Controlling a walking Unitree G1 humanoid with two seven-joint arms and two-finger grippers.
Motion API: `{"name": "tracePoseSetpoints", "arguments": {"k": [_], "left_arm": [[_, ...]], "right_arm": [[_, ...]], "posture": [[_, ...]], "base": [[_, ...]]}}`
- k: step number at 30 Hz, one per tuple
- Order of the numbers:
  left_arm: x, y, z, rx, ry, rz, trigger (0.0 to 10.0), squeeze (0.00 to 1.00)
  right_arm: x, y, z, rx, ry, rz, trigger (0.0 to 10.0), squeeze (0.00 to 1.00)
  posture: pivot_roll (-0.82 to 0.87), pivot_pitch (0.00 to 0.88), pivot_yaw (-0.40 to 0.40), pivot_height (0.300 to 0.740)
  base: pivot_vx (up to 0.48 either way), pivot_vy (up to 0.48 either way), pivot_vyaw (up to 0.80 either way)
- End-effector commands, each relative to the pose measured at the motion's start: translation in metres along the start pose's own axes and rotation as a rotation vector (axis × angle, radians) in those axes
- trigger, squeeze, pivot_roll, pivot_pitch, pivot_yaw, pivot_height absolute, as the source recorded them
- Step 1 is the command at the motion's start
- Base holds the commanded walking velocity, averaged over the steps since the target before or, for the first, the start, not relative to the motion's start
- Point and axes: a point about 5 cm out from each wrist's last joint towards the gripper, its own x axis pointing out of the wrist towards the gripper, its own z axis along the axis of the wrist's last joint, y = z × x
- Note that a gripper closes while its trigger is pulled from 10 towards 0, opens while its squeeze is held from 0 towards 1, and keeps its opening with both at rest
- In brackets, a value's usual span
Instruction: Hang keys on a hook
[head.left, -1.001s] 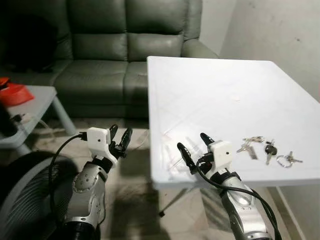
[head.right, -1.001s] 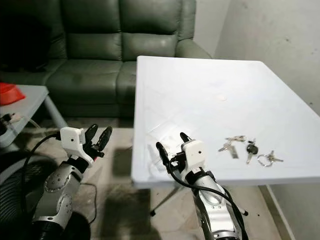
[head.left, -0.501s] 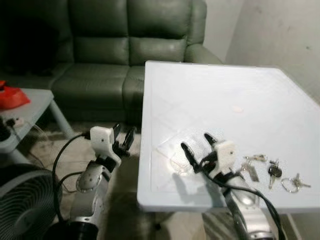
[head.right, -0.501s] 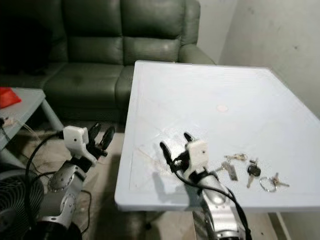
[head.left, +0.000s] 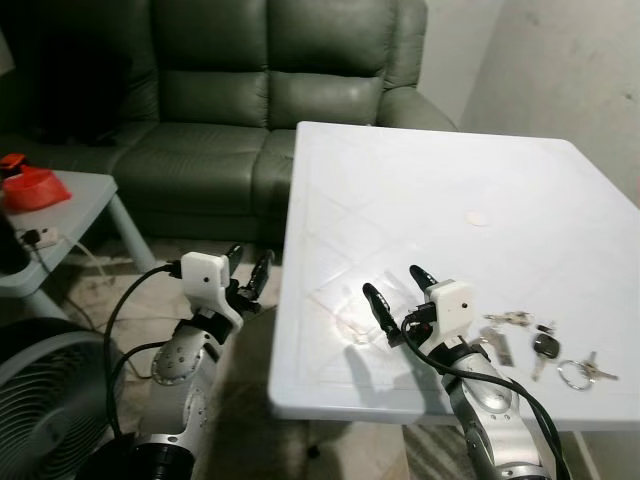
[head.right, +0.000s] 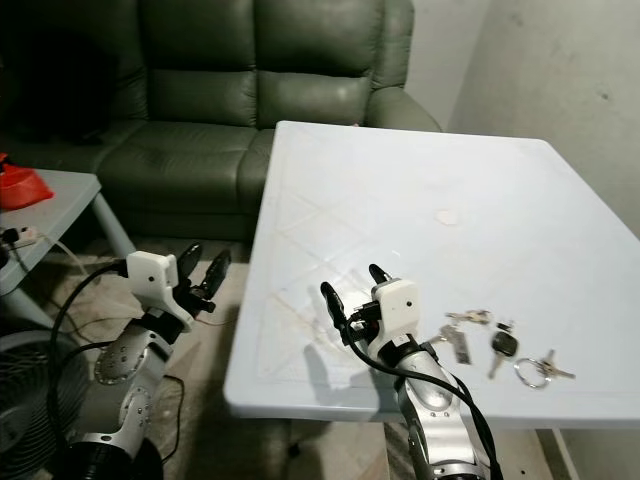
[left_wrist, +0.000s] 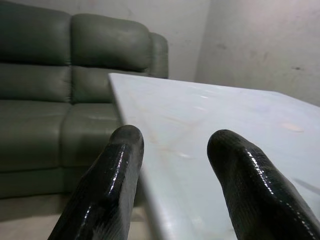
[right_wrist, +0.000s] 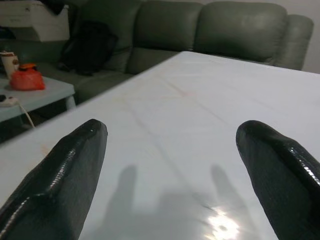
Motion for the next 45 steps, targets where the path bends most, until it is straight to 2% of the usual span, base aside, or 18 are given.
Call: {"name": "tracePoseSetpoints", "arguments": {"k": [1, 10, 14, 18, 23, 30, 36, 43, 45], "left_arm": [[0.004, -0.005, 0.003, 0.004, -0.014, -0.023, 10.0, 0.00], [0.005, -0.005, 0.005, -0.001, -0.022, -0.023, 10.0, 0.00], [0.006, -0.006, 0.004, -0.051, -0.024, -0.014, 10.0, 0.00], [0.006, -0.008, 0.003, -0.027, -0.015, -0.025, 10.0, 0.00], [0.004, -0.016, -0.001, -0.014, 0.003, -0.079, 10.0, 0.00], [-0.003, -0.038, -0.012, 0.008, 0.042, -0.189, 10.0, 0.00], [-0.007, -0.046, -0.015, 0.006, 0.055, -0.223, 10.0, 0.00], [-0.010, -0.053, -0.018, 0.016, 0.065, -0.264, 10.0, 0.00], [-0.011, -0.054, -0.018, 0.018, 0.066, -0.270, 10.0, 0.00]], "right_arm": [[0.000, -0.003, 0.004, -0.005, -0.014, -0.008, 10.0, 0.00], [0.001, -0.004, 0.005, -0.004, -0.016, -0.005, 10.0, 0.00], [0.001, -0.004, 0.005, -0.006, -0.015, -0.004, 10.0, 0.00], [0.001, -0.004, 0.005, -0.007, -0.016, -0.005, 10.0, 0.00], [0.002, -0.006, 0.005, -0.011, -0.012, -0.012, 10.0, 0.00], [-0.003, -0.007, 0.004, -0.049, 0.021, 0.005, 10.0, 0.00], [-0.007, -0.005, 0.002, -0.086, 0.054, 0.025, 10.0, 0.00], [-0.009, -0.009, -0.002, -0.101, 0.110, -0.063, 10.0, 0.00], [-0.013, -0.013, -0.006, -0.076, 0.137, -0.095, 10.0, 0.00]], "posture": [[-0.09, 0.000, -0.043, 0.740], [-0.09, 0.000, -0.045, 0.740], [-0.09, 0.000, -0.045, 0.740], [-0.09, 0.000, -0.047, 0.740], [-0.09, 0.000, -0.048, 0.740], [-0.09, 0.000, -0.049, 0.740], [-0.09, 0.000, -0.050, 0.740], [-0.09, 0.000, -0.051, 0.740], [-0.09, 0.000, -0.051, 0.740]], "base": [[0.000, -0.480, 0.00], [0.000, -0.467, 0.00], [0.000, 0.000, 0.00], [0.000, 0.000, 0.00], [0.000, 0.000, 0.00], [0.000, 0.000, 0.00], [0.000, 0.000, 0.00], [0.000, 0.000, 0.00], [0.000, 0.000, 0.00]]}}
